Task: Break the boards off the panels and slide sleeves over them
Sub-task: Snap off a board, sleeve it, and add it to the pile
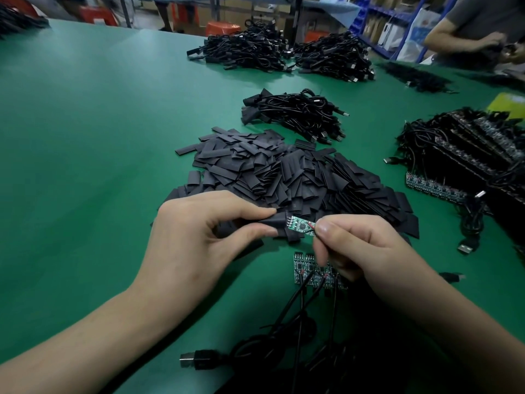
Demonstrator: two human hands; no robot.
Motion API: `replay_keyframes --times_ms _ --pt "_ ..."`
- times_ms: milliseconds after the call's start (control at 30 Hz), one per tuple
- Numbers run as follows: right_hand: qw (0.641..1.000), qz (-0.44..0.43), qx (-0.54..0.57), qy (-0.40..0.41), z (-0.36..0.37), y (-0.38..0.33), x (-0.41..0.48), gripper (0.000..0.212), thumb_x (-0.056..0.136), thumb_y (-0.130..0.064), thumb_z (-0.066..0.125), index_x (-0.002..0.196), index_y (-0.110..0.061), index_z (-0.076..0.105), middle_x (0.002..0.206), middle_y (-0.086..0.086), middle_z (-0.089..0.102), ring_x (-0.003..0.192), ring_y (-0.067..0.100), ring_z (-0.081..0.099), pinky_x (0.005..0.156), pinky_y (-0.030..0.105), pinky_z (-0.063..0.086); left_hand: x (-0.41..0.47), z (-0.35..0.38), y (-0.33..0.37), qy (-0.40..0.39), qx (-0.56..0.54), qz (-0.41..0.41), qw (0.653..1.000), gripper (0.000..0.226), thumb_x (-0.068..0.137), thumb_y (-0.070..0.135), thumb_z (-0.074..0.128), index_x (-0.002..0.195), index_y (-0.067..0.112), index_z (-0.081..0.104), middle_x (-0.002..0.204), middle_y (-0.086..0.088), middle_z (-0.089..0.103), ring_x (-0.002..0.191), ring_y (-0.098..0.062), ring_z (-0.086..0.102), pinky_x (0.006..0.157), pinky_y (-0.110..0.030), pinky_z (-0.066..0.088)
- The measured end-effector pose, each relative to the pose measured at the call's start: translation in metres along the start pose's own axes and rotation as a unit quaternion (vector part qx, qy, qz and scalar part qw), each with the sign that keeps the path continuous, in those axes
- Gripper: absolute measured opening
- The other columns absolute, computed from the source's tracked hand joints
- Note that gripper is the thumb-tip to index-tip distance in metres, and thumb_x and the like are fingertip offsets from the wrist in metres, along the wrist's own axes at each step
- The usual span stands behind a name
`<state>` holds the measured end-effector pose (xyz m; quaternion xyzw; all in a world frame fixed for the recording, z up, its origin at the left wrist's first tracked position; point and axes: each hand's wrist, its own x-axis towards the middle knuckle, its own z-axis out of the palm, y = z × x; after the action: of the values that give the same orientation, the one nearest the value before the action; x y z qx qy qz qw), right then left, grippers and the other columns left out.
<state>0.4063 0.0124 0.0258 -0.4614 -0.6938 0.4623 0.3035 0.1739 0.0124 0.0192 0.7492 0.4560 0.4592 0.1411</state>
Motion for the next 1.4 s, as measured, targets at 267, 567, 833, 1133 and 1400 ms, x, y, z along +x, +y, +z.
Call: replay_keyframes --times_ms 267,567,833,1133,1400 --pt "1.000 0.000 -0.006 -0.013 0.000 -0.003 -0.001 0.046 0.093 -0.056 0.047 0.067 -0.023 0.063 0.055 -0.003 0.036 0.051 0.015 0.034 0.050 0.024 0.030 0.000 0.001 -0.002 -0.020 -0.005 -0.008 1.000 0.020 0.076 0.035 0.083 0.094 0.026 0.081 0.083 0.021 0.071 0.076 0.007 0.063 0.070 -0.006 0.041" --pt "0.998 0.016 -0.053 -0.037 0.000 -0.010 -0.004 0.047 0.094 -0.058 0.048 0.065 -0.024 0.062 0.058 0.017 0.033 0.053 0.032 0.031 0.053 0.040 0.027 0.002 -0.001 -0.010 -0.091 0.008 0.050 0.995 0.023 0.081 0.036 0.077 0.100 0.025 0.081 0.090 0.017 0.070 0.081 0.001 0.066 0.074 -0.014 0.050" --pt "0.997 0.045 0.043 -0.048 -0.002 -0.009 -0.001 0.043 0.094 -0.044 0.049 0.058 -0.025 0.063 0.051 -0.009 0.035 0.045 0.011 0.032 0.047 0.018 0.028 0.001 -0.002 -0.007 -0.084 0.032 0.091 0.992 0.026 0.081 0.036 0.077 0.102 0.020 0.081 0.092 0.012 0.072 0.082 0.001 0.066 0.077 -0.018 0.053" --pt "0.994 0.010 -0.099 -0.046 0.002 -0.013 -0.006 0.047 0.091 -0.064 0.041 0.073 -0.028 0.065 0.062 0.018 0.039 0.055 0.030 0.038 0.054 0.034 0.032 0.000 -0.002 -0.004 -0.097 -0.001 0.062 0.993 0.025 0.084 0.035 0.075 0.102 0.020 0.081 0.090 0.012 0.072 0.083 -0.001 0.067 0.077 -0.019 0.052" --pt "0.991 0.003 -0.124 -0.049 0.004 -0.014 -0.009 0.041 0.097 -0.057 0.042 0.080 -0.032 0.069 0.052 -0.009 0.036 0.047 0.005 0.033 0.048 0.022 0.027 -0.003 0.001 0.000 -0.102 -0.013 0.093 0.990 0.023 0.087 0.030 0.075 0.106 0.017 0.079 0.093 0.009 0.072 0.085 -0.002 0.067 0.077 -0.020 0.052"
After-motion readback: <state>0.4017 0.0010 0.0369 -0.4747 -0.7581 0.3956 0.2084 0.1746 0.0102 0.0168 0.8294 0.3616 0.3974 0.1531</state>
